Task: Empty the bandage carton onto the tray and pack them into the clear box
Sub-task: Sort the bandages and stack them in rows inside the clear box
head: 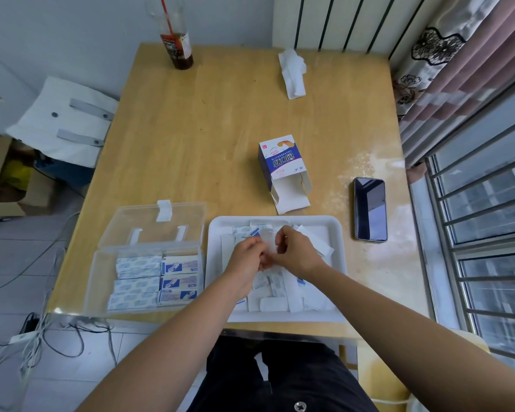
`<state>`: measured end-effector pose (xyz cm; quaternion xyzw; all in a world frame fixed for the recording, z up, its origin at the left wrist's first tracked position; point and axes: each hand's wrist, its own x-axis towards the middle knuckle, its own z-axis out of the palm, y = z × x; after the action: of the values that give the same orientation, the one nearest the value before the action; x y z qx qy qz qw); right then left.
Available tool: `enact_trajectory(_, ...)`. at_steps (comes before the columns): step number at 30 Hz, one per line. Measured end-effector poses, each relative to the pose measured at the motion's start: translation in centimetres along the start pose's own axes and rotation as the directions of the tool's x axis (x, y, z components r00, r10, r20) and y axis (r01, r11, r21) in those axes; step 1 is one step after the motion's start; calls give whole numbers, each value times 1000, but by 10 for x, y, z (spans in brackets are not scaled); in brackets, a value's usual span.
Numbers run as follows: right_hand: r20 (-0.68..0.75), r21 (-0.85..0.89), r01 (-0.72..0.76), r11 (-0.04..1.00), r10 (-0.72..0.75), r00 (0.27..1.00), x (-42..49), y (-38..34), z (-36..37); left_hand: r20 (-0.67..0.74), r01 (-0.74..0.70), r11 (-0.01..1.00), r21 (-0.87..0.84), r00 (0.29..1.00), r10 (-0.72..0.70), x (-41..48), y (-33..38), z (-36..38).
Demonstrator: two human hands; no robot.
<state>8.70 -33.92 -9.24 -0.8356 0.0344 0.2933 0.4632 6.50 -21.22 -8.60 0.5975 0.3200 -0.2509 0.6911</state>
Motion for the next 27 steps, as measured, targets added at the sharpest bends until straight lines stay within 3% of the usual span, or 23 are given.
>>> enact_trajectory(3,156,165,49,985,-75,985,-9,-3,-1,-55,68,986,-151,996,-77,2,3,-1)
enact_trajectory(6,205,302,-20,953,-45,978,-15,-6,-4,-83,140,958,-252,983,-165,5,3,-7)
enact_trajectory(10,243,348,-124,929,38,969,-13,-7,-4,-52,126,965,-228,989,-141,1,7,-12)
enact_trajectory(14,324,387,-159,908,27,946,-11,-8,-6,-29,98,972,-212,994,-106,1,10,-14)
enact_trajectory(18,199,489,-208,847,123,972,-7,-10,-1,141,135,867,-479,987,-76,-5,12,-13)
enact_trajectory(19,186,476,-219,852,145,972,-7,-9,1,152,146,866,-479,985,-82,-5,10,-12)
enact_trajectory(23,154,339,-214,916,170,973,-7,-3,5,-71,102,923,-371,988,-138,-1,-1,-9)
enact_trajectory(25,-19,252,-198,947,209,978,-4,2,3,-195,81,938,-337,969,-154,-1,-3,-18)
enact_trajectory(27,-179,90,-190,978,204,963,1,6,0,-222,106,947,-304,959,-178,-2,-5,-27)
